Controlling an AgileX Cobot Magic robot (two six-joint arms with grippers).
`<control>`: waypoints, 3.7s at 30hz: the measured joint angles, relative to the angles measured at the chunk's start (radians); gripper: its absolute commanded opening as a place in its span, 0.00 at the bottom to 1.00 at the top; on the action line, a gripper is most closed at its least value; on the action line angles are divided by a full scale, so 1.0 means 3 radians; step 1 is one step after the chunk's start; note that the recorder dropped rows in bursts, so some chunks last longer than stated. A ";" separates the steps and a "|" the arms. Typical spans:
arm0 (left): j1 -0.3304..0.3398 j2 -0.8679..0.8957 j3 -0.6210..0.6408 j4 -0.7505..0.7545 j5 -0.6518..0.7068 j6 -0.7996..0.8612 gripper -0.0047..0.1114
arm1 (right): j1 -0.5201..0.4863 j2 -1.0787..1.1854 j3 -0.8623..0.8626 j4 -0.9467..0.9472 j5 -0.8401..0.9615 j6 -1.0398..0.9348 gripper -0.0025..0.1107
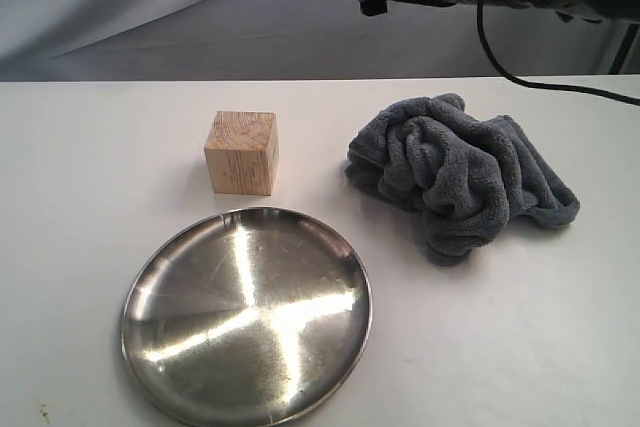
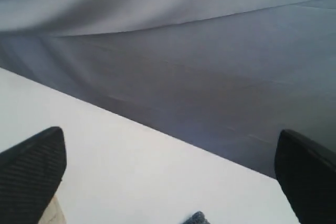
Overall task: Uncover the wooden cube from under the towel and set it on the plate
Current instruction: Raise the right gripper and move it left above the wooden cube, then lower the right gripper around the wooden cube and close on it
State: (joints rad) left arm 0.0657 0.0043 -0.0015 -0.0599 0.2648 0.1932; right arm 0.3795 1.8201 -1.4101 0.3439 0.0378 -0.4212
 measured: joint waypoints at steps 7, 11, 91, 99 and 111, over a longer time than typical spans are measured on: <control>0.0000 0.0000 0.0000 0.0000 0.0000 0.0000 0.04 | 0.0341 0.0721 -0.0823 -0.0138 0.0735 -0.0077 0.95; 0.0000 0.0000 0.0000 0.0000 0.0000 0.0000 0.04 | 0.0565 0.1070 -0.1126 0.0014 0.0934 -0.0091 0.95; 0.0000 0.0000 0.0000 0.0000 0.0000 0.0000 0.04 | 0.0424 0.2007 -0.2414 0.0693 0.2632 -0.2892 0.86; 0.0000 0.0000 0.0000 0.0000 0.0000 0.0000 0.04 | 0.0424 0.2049 -0.2422 0.0978 0.2314 -0.2900 0.86; 0.0000 0.0000 0.0000 0.0000 0.0000 0.0000 0.04 | 0.0424 0.2227 -0.2422 0.1463 0.1919 -0.2908 0.86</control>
State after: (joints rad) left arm 0.0657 0.0043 -0.0015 -0.0599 0.2648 0.1932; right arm 0.5067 2.4883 -2.1367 0.7829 0.6136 -1.2936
